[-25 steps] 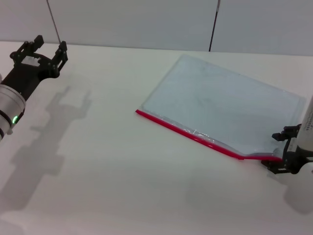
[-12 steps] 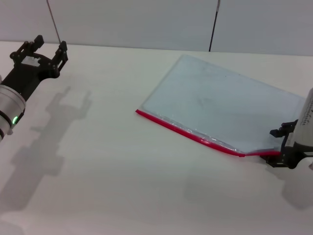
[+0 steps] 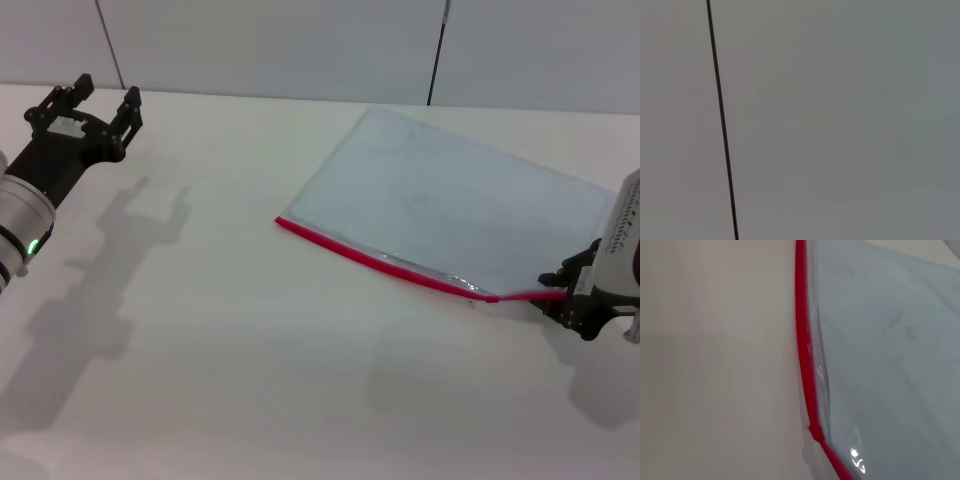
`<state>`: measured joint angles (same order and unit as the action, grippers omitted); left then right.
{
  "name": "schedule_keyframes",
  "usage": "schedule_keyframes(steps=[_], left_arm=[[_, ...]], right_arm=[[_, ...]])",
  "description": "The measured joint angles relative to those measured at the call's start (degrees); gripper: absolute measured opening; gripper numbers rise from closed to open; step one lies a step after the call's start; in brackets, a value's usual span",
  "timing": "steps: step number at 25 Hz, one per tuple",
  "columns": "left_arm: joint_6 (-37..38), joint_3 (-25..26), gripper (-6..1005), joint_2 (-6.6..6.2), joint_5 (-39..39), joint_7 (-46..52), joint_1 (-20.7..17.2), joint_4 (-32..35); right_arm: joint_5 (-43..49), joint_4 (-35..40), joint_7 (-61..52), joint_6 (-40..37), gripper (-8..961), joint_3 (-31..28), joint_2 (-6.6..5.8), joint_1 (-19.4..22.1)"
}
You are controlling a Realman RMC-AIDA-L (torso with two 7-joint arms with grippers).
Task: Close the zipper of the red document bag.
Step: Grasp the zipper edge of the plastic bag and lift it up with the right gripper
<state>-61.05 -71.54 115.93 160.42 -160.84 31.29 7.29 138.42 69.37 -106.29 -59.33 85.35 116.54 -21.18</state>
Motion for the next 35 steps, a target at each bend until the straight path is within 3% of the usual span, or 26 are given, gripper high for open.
schedule_keyframes(steps=[5,10,15,18,25,28,35], left_arm=[[0.1,0.0,615,0.00,-0.6,0.1,0.0,0.0],[0.2,-0.3,615,-0.04,-3.7,1.6,0.1,0.0],[0.2,-0.3,615,-0.28,-16.3,8.7,-0.3,5.3],[1.1,-0.3,616,-0.31,-28.6,15.8,-1.0,12.1],[1.2,-0.4,616,0.18,-49.2,24.5,-2.7,25.4],[1.0,-2.9,616,0.25,-54.4,26.5,-2.5,28.6],[1.4,-8.4,616,0.21,-58.7,26.3,-2.2,35.1]], right_arm=[[-0.1,0.6,-0.3,0.0,214,0.0,0.02,0.1],[-1.0,2.8,-0.4,0.0,152,-0.2,0.14,1.1],[-2.9,6.1,-0.4,-0.5,130,-0.7,0.02,2.5],[-3.1,6.5,-0.4,-0.5,116,-0.7,0.01,2.7],[-4.5,6.6,-0.5,-0.2,78,-0.7,-0.01,2.2],[-4.8,6.7,-0.5,-0.1,63,-0.7,-0.01,2.2],[-6.1,7.3,-0.5,-0.3,52,-0.7,0.00,2.2]])
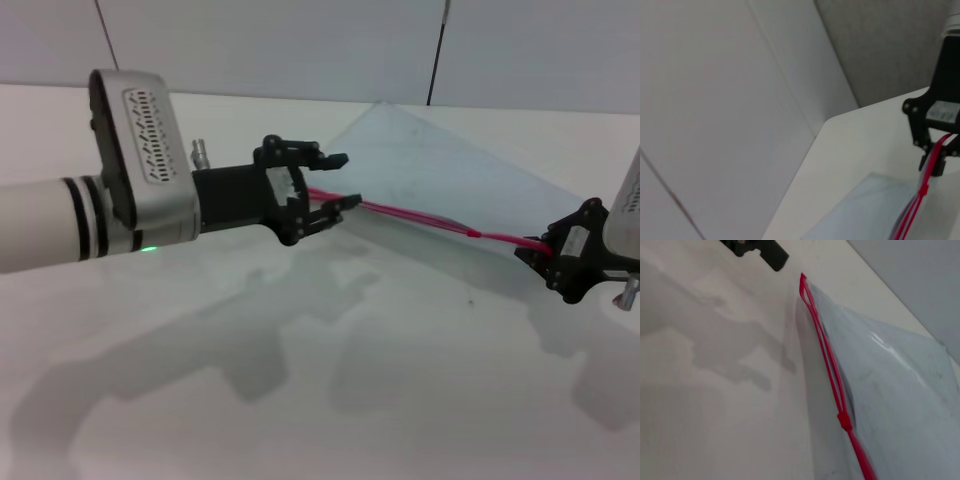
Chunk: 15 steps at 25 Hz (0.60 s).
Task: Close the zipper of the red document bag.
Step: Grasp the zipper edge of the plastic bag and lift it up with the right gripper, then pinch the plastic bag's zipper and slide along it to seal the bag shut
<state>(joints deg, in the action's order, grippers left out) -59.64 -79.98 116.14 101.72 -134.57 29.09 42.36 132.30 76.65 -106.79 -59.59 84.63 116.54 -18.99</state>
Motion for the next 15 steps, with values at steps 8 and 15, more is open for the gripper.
schedule_keyframes(steps=[8,15], left_arm=[[1.7,-4.1,453,0.12,-0.2,0.5,3.4,1.9],[13.1,-14.0,473,0.03,-0.2,2.8,4.9,4.6]], right_arm=[[0.0,0.5,0.0,-0.2,49,0.0,0.08,0.0],[-1.4,0.7,0.0,-0.3,49,0.3,0.02,0.0]])
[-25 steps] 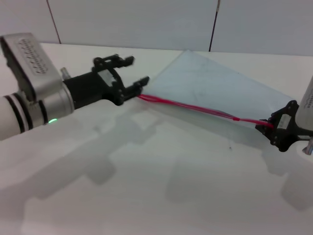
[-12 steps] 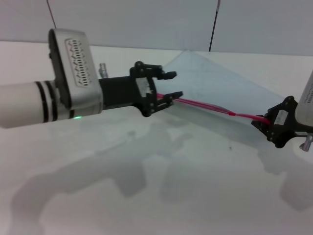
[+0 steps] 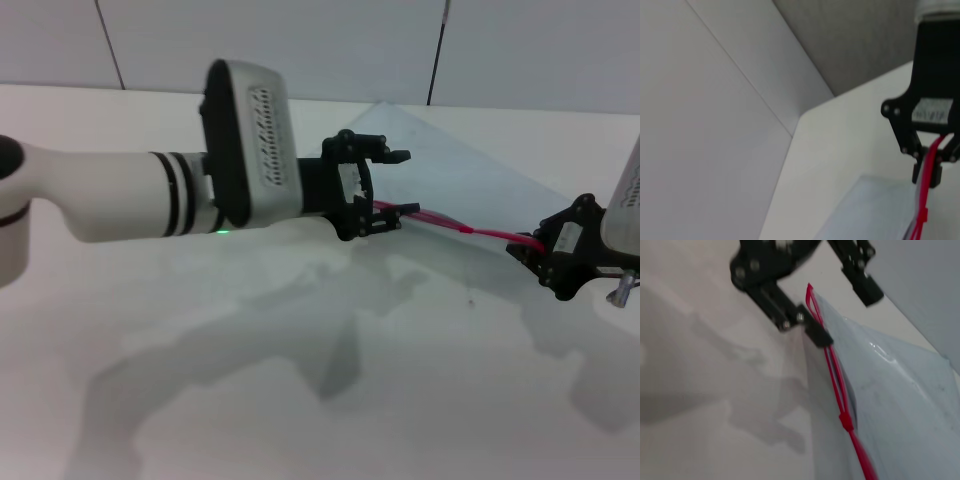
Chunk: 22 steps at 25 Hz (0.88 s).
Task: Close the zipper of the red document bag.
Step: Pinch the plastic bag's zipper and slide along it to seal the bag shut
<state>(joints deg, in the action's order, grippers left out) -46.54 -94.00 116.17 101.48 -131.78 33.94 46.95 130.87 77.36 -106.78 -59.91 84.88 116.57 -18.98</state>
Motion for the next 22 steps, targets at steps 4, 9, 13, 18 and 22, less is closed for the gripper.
schedule_keyframes(steps=[4,9,13,18,22], left_arm=[[4.7,-4.9,559,0.08,0.0,0.7,0.3,1.1],[7.2,-8.9,639,0.10,0.0,2.2,1.9,1.3],[7.2,-10.3,642,0.11,-0.1,2.3,2.1,2.1],[6.8,-10.3,639,0.06,0.0,2.3,1.9,2.8],[6.8,-10.5,633,0.07,0.0,2.6,1.9,2.8]], right_arm=[[-0.6,0.0,0.2,0.0,49,-0.1,-0.02,0.0],[-1.5,0.0,0.5,0.0,49,0.1,-0.02,-0.1],[-1.6,0.1,0.5,0.0,50,0.2,-0.03,-0.1],[-1.6,0.2,0.5,0.0,50,0.2,-0.03,-0.2],[-1.6,0.3,0.5,0.0,50,0.1,-0.03,-0.2]])
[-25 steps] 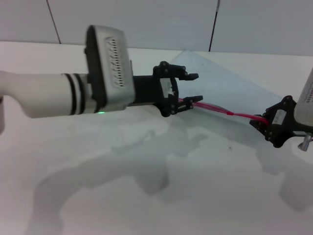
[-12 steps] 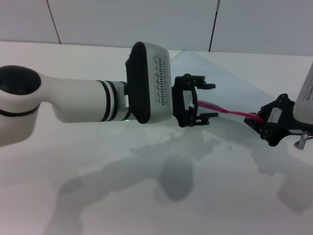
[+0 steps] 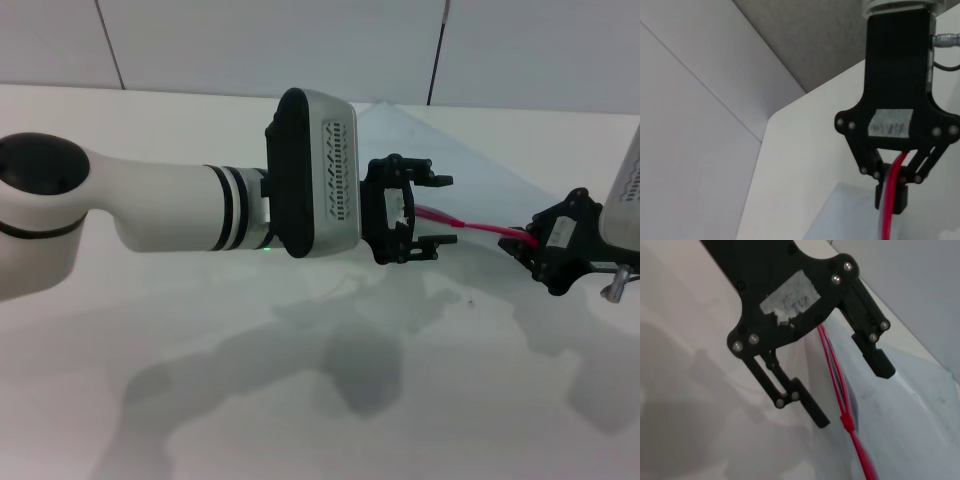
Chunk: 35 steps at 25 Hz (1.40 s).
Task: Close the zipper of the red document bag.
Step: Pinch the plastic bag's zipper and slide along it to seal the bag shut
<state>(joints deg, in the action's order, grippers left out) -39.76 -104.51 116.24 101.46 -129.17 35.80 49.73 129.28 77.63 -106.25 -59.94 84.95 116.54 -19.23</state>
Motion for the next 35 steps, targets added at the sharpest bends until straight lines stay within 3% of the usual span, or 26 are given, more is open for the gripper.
schedule_keyframes(steps=[9,15,23,35], left_arm=[[0.3,-1.3,622,0.00,-0.1,0.9,0.9,-0.6],[0.5,-1.4,523,-0.03,-0.1,1.1,1.2,-0.7],[0.8,-1.4,509,-0.16,-0.1,1.9,1.5,-1.2],[0.8,-2.0,301,0.02,-0.7,2.4,2.1,-1.6]], right_arm=[[0.0,0.9,0.0,0.0,50,0.3,0.00,0.0],[0.0,1.3,0.0,0.0,49,0.3,0.00,0.0],[0.0,1.3,0.0,-0.1,49,0.3,0.00,0.0],[0.0,1.4,0.0,-0.2,48,0.3,0.00,0.0]])
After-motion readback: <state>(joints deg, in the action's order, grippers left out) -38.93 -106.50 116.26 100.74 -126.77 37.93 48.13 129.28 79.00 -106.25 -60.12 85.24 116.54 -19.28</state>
